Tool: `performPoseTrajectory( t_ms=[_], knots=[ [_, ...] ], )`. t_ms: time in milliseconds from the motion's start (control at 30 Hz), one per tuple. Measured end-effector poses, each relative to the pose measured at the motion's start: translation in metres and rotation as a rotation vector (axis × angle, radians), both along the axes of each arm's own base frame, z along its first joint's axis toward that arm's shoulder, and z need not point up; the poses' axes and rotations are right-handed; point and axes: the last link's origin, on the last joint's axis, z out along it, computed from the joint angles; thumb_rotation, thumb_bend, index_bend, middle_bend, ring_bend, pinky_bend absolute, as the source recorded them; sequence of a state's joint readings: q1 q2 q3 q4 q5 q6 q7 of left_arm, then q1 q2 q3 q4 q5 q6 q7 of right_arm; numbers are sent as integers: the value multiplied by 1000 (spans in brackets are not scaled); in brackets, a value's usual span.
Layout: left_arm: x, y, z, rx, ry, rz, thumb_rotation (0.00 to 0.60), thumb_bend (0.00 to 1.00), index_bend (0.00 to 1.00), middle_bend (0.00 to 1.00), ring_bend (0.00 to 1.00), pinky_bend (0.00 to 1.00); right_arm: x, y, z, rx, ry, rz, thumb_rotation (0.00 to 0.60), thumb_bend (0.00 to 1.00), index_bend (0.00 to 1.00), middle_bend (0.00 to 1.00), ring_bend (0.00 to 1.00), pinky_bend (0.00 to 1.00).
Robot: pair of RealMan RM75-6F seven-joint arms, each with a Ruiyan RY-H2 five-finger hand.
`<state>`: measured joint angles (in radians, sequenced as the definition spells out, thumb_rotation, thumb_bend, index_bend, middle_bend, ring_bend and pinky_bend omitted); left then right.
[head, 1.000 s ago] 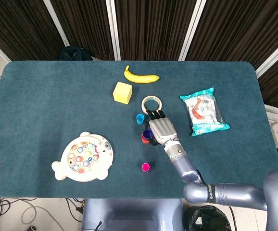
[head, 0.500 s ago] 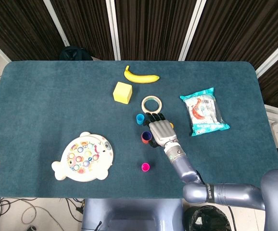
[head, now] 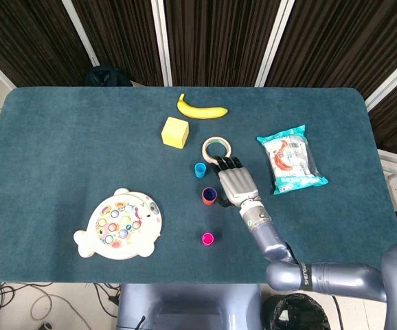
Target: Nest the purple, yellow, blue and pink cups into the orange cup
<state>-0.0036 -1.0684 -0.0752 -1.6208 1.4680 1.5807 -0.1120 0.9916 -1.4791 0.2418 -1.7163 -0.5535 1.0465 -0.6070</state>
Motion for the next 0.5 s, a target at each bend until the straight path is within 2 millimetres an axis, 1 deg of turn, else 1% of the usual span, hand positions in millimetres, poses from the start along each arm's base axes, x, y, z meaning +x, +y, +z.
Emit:
performPoseTrajectory(
  t_ms=[200,300,367,500],
  knots=[
    [2,0,-1,-1,5,-8,600,304,35,53,0,0,-19,1,22,-47,19,-27,600,397,152,0,43,61],
    [2,0,-1,0,5,-8,600,304,35,53,0,0,-30,1,29,-58,30,-45,600,397,170,0,43,61],
    [2,-1,-1,1,6,-7,600,304,35,53,0,0,-36,1,31,-58,34,-56,600,398,176,0,43,61],
    [2,-1,-1,-2,10,-6,600,304,35,53,0,0,-45,0,28,-43,55,-63,600,398,188,0,43,61]
  ],
)
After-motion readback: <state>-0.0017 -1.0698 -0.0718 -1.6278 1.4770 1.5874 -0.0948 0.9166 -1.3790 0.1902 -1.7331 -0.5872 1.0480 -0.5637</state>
